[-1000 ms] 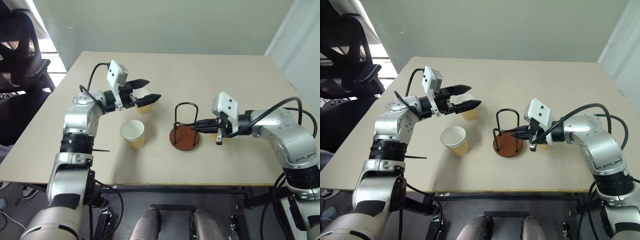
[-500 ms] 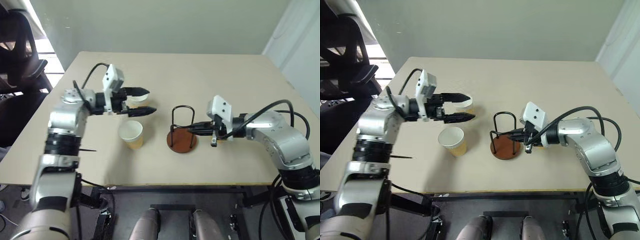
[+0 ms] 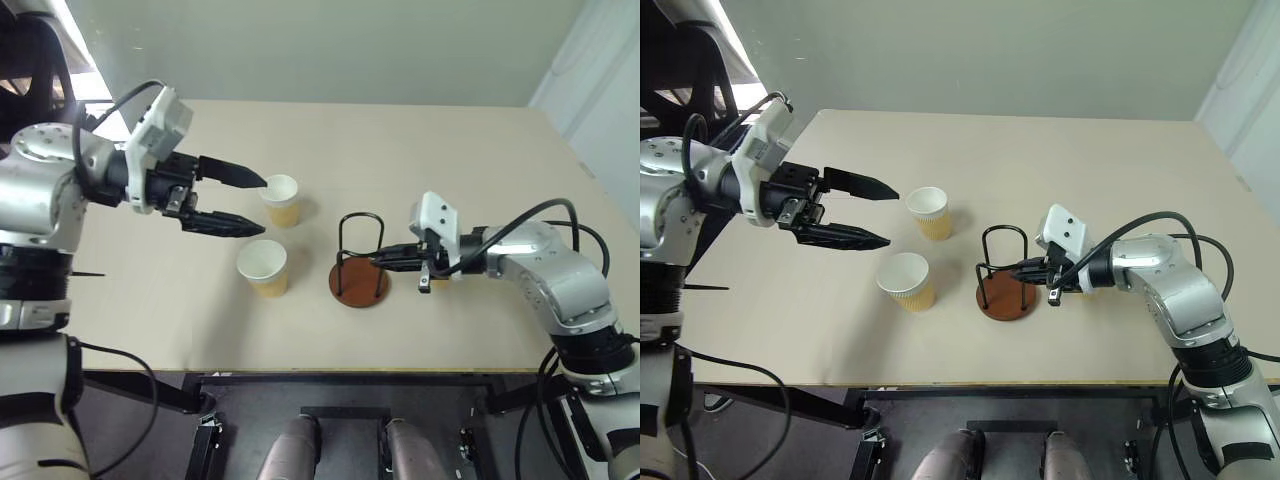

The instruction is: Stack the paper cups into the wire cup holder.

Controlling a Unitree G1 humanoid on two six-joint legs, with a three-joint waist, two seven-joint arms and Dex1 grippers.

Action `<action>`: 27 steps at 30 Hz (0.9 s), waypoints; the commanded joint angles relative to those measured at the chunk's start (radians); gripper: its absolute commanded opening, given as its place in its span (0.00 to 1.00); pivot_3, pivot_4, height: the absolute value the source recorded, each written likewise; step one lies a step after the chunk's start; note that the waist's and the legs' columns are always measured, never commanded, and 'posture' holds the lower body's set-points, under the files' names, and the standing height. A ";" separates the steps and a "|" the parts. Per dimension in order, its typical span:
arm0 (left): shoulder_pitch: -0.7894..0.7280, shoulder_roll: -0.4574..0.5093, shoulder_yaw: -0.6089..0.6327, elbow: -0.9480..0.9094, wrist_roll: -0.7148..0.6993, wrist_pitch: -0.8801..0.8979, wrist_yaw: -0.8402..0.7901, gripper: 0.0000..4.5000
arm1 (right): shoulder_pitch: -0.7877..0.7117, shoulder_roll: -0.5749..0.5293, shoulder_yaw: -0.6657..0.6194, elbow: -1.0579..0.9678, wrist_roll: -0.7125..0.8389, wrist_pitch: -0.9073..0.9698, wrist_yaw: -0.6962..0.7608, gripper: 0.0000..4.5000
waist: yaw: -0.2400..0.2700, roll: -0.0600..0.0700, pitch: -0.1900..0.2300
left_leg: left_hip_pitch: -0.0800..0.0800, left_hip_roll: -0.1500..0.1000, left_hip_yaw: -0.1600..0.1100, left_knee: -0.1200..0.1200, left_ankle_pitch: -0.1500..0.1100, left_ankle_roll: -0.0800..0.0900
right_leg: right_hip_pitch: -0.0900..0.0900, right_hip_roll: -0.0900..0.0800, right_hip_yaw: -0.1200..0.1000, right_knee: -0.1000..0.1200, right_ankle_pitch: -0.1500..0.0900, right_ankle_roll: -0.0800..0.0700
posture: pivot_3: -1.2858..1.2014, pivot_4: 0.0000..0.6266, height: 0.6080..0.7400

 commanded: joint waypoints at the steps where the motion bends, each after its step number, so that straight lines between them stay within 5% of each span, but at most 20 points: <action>1: -0.020 0.051 -0.019 -0.068 -0.074 0.018 -0.035 1.00 | -0.017 -0.006 -0.013 -0.058 0.029 -0.016 0.017 0.00 | 0.000 0.000 0.000 | 0.000 0.001 0.000 0.000 0.000 0.000 | 0.000 0.000 0.000 0.000 0.000 0.000 | 0.52 0.24 1.00; 12: 0.075 0.241 -0.144 -0.126 -0.137 -0.119 -0.035 1.00 | -0.006 -0.051 -0.020 -0.092 0.047 -0.025 0.046 0.00 | -0.005 0.000 0.000 | 0.001 0.001 0.000 0.000 0.000 -0.001 | 0.000 0.001 0.000 0.002 -0.001 0.000 | 0.52 0.24 1.00; 27: 0.085 0.246 -0.147 -0.133 -0.154 -0.130 -0.035 1.00 | 0.018 -0.078 -0.009 -0.077 0.041 -0.071 0.078 0.00 | -0.004 0.000 0.000 | 0.001 0.001 0.000 0.000 -0.002 -0.006 | -0.001 0.001 0.000 0.004 -0.002 -0.005 | 0.52 0.24 1.00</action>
